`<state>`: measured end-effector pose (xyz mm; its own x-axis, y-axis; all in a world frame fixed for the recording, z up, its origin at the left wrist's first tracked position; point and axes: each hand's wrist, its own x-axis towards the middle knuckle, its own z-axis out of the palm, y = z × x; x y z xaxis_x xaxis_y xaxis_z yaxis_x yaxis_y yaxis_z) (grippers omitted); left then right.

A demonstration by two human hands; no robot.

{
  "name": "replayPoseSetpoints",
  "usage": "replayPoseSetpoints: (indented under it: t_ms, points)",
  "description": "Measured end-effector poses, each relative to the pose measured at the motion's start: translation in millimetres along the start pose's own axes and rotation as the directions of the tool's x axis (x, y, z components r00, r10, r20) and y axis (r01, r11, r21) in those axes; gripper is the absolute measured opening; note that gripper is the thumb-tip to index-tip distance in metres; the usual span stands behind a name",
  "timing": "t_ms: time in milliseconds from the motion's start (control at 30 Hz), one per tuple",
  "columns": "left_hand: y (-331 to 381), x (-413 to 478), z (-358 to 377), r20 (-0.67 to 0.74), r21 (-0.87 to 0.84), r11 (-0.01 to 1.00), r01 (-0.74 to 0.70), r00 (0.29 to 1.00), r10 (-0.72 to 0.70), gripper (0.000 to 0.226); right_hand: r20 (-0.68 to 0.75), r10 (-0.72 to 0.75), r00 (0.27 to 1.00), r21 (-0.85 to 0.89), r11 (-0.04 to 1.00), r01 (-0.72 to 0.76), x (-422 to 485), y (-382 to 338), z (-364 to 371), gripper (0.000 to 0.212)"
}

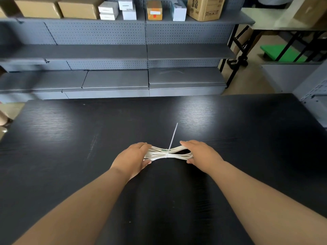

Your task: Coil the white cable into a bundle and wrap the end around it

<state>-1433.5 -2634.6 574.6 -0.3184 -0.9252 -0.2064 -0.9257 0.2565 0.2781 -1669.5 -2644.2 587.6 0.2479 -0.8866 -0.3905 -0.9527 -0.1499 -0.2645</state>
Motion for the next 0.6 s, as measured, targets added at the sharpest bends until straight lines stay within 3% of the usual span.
replayPoseSetpoints:
  t_ms: [433,600]
  points:
    - [-48.3,-21.5,-10.5,0.004,-0.001,0.990,0.138,0.990,-0.138,0.048,-0.021,-0.089,0.996,0.022,0.996,0.089,30.6,-45.4,10.8,0.070]
    - [-50.1,-25.0,-16.5,0.018,-0.015,0.993,0.121,0.993,-0.121,0.057,0.073,-0.073,0.995,0.124,0.990,0.064,26.7,-40.3,-2.7,0.100]
